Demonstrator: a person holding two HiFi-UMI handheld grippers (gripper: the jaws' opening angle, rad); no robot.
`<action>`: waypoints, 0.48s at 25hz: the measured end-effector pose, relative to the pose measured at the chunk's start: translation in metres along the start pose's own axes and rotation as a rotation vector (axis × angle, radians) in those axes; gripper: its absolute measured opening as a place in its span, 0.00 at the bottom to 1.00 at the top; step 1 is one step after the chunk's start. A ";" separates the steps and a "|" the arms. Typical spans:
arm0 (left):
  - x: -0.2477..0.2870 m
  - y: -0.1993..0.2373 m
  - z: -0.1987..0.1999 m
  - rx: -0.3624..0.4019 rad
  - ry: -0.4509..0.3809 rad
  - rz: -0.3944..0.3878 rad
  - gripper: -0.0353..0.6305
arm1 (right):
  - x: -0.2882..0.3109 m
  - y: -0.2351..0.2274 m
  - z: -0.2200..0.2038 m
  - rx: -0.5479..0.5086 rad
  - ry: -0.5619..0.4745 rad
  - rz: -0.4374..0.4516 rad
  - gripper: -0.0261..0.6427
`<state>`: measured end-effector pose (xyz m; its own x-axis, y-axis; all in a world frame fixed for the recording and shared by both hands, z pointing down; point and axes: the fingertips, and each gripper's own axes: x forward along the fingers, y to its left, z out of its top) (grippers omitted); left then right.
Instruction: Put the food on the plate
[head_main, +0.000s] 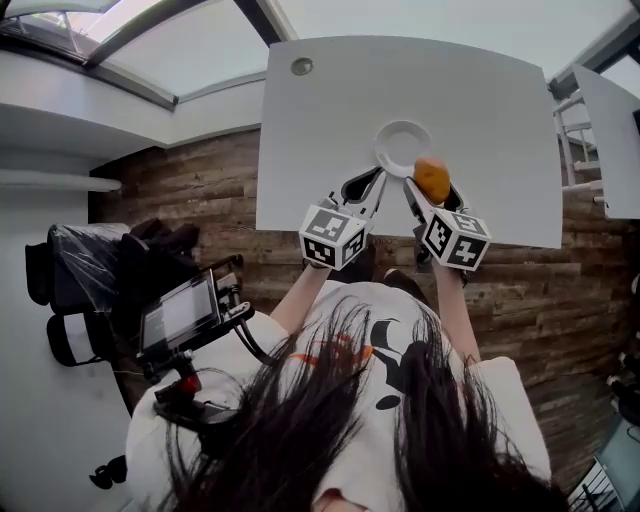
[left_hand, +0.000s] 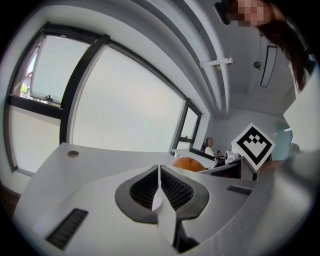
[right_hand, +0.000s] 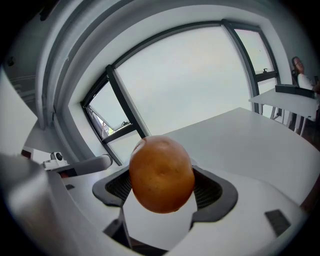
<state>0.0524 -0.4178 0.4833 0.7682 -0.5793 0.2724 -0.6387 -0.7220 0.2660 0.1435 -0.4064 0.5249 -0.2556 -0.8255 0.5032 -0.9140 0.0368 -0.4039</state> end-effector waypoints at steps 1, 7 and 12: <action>0.002 0.006 0.001 -0.002 0.004 -0.006 0.06 | 0.006 0.000 0.002 -0.002 0.004 -0.008 0.60; 0.014 0.034 0.006 -0.010 0.014 -0.027 0.06 | 0.041 -0.008 0.007 -0.045 0.034 -0.039 0.60; 0.021 0.051 0.010 -0.007 0.021 -0.049 0.06 | 0.075 -0.014 0.000 -0.075 0.081 -0.050 0.60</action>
<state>0.0364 -0.4704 0.4932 0.7977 -0.5350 0.2783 -0.6006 -0.7467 0.2860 0.1369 -0.4685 0.5677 -0.2311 -0.7791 0.5828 -0.9464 0.0412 -0.3203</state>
